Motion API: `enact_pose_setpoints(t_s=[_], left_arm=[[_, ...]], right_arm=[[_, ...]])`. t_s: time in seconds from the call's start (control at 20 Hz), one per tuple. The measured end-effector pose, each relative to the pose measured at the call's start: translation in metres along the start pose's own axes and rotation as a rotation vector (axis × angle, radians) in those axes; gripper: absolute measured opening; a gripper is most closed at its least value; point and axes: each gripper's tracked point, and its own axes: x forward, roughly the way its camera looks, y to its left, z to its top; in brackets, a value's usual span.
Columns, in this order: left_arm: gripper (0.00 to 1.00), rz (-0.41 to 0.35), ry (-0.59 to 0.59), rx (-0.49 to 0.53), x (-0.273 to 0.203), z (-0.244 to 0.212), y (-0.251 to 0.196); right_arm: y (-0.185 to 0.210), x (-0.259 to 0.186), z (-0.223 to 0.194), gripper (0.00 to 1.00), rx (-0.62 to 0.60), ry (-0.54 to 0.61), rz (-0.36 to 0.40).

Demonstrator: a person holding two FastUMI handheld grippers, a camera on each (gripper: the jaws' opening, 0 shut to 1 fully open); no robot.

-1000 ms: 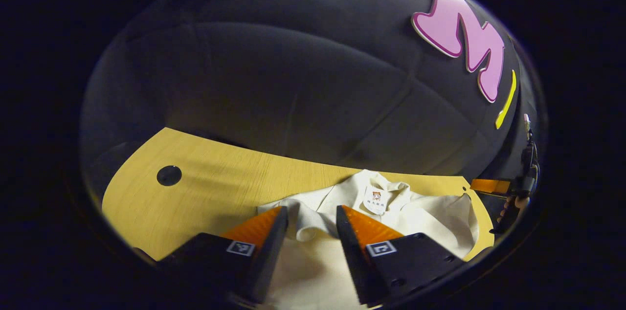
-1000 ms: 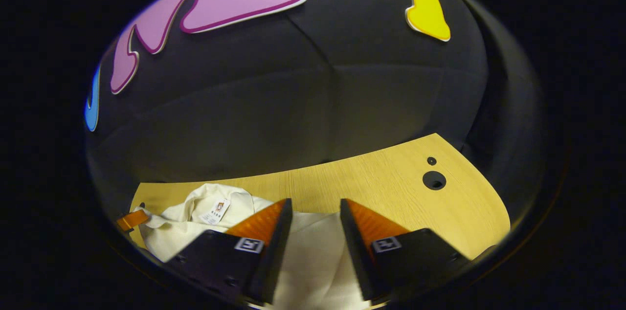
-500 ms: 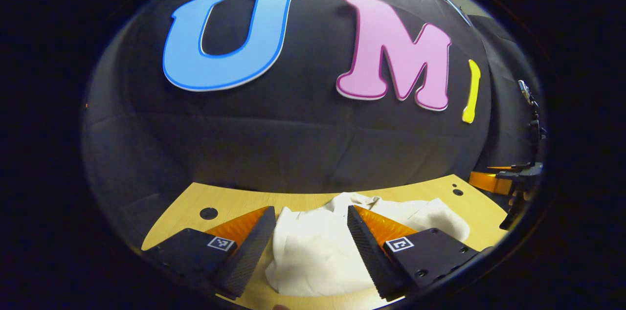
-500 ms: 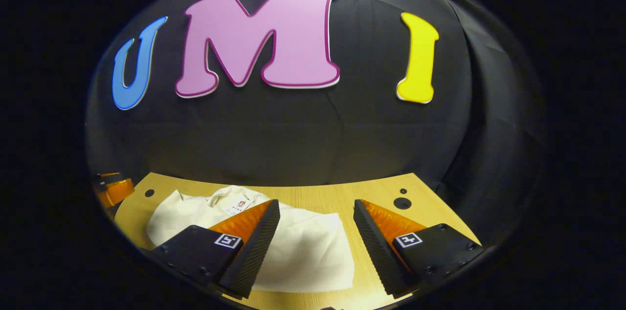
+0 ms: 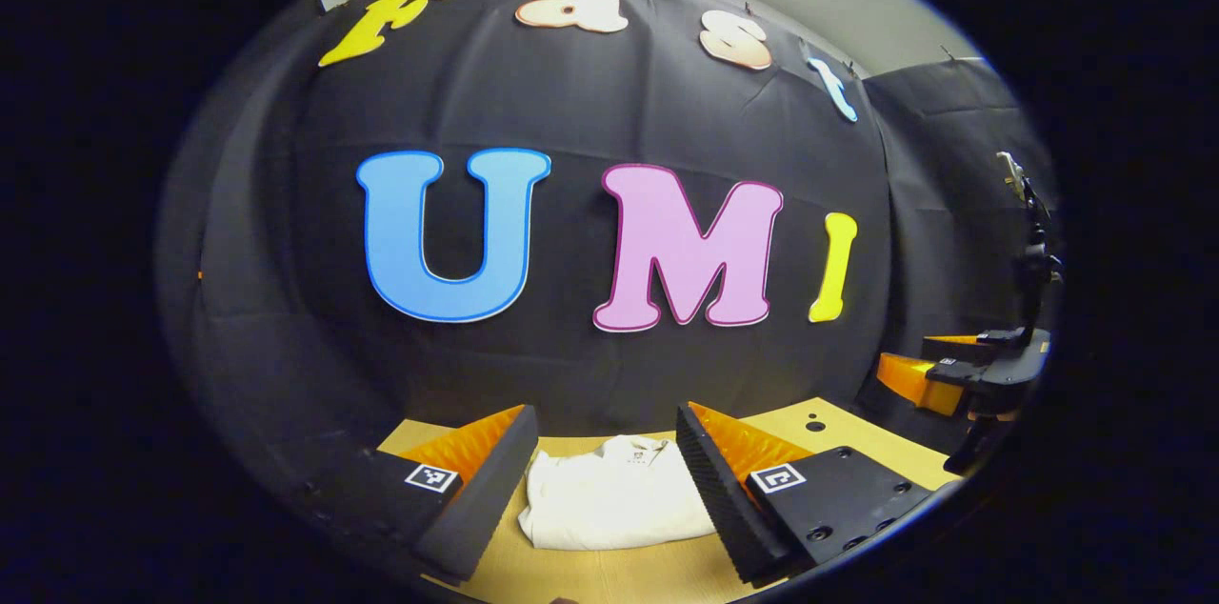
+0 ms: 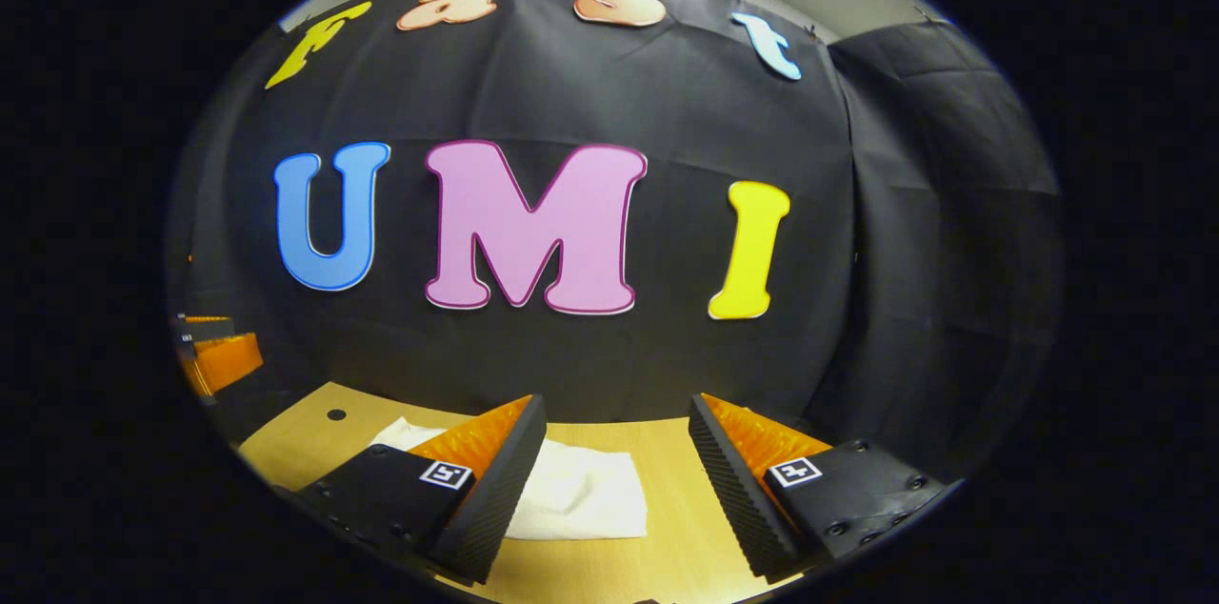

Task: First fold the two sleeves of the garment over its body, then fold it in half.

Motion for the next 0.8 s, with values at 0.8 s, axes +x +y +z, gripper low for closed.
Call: enact_pose_setpoints(t_s=[0.8], left_arm=[[0.95, 0.095, -0.226, 0.019, -0.199, 0.021, 0.010]], right_arm=[[0.041, -0.194, -0.007, 0.96, 0.040, -0.063, 0.127]])
